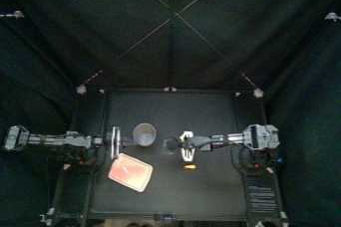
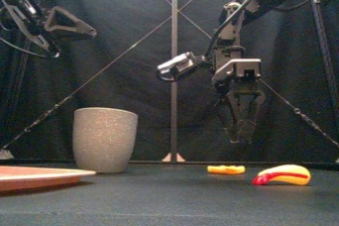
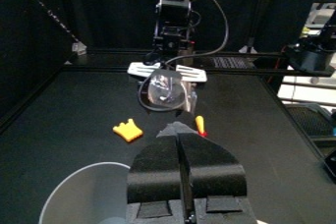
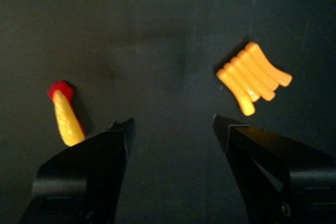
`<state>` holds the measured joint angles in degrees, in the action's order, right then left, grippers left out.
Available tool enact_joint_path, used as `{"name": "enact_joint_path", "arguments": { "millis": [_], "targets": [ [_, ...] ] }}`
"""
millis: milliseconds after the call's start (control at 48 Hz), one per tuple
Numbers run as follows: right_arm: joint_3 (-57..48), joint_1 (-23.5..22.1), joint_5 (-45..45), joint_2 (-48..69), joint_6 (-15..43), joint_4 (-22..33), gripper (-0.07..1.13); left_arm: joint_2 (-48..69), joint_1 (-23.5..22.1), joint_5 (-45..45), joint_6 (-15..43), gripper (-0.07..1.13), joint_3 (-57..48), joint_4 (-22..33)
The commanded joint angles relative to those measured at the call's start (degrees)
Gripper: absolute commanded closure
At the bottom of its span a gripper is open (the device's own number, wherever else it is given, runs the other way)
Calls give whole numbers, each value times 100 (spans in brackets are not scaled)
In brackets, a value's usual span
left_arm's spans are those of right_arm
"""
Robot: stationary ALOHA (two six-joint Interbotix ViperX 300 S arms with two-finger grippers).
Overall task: Pick the fries then place it on the pink plate
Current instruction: Pick the fries
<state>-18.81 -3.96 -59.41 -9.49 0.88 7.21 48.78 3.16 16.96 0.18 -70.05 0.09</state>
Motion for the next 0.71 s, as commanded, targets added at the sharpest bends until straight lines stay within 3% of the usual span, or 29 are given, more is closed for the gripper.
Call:
{"name": "enact_joint_path", "arguments": {
  "millis": [21, 167, 292, 479, 708],
  "targets": [
    [246, 9, -413, -53, -229, 378, 8, -9, 18, 70, 9, 105, 79, -18],
    [167, -9, -360, -185, -668, 1028, 8, -9, 62, 79, 9, 105, 62, -9],
    [97, -97, 360, -114, -782, 1020, 8, 0, 97, 79, 9, 105, 44, -9],
    [-141, -527, 1310, 132, -1151, 554, 8, 0, 149, 79, 0, 105, 35, 0],
    [-439, -1028, 1371, 132, -2136, -255, 8, 0, 176, 79, 0, 105, 44, 18]
  ]
}}
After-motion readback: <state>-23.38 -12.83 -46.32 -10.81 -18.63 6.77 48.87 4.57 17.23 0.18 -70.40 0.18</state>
